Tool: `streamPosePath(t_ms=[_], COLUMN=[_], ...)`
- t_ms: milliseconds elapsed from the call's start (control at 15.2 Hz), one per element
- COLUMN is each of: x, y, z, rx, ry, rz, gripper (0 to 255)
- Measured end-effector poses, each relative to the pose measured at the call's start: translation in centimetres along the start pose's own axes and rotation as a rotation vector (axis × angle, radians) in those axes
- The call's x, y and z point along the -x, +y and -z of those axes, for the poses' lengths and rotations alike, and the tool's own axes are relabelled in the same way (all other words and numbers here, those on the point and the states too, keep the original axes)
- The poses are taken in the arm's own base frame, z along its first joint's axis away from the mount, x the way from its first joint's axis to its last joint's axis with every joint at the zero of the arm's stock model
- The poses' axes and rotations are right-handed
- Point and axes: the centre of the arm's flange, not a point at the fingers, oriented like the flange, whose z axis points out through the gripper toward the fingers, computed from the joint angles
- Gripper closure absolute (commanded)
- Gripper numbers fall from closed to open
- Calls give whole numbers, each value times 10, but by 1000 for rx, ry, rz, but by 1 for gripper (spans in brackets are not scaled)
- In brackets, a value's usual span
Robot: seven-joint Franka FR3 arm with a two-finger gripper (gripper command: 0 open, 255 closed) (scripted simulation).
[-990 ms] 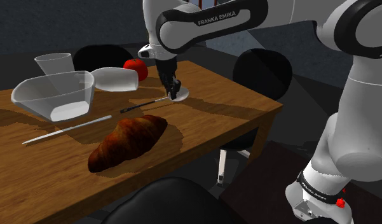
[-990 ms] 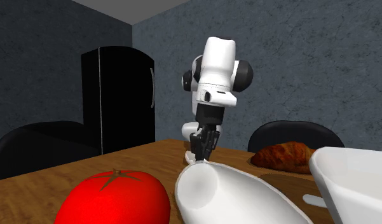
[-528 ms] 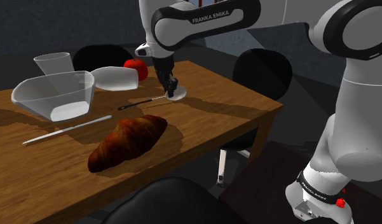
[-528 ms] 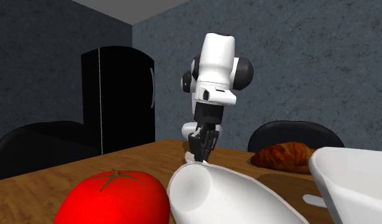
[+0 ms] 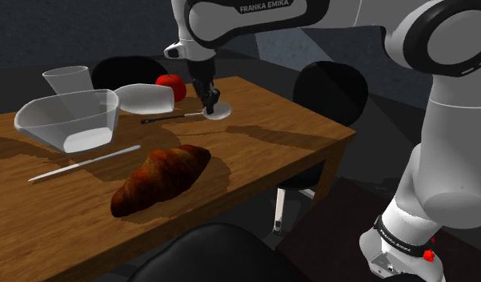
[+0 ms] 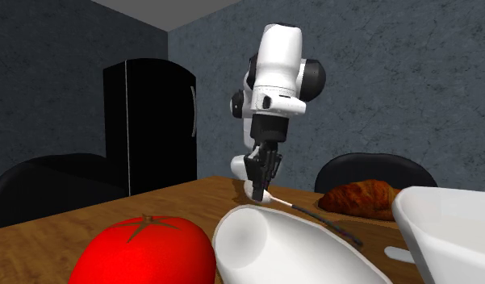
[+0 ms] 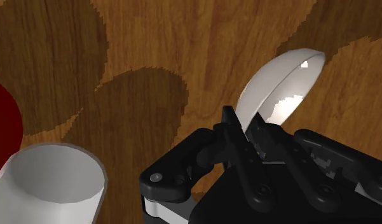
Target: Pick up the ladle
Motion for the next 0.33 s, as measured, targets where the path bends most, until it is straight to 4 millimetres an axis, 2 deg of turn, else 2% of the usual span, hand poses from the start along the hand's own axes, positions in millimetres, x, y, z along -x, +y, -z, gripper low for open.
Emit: streamPosePath(t_ms=[330], x=[4], y=[2], z=[25], rx=[0], ry=[0], rz=[0], gripper=[255])
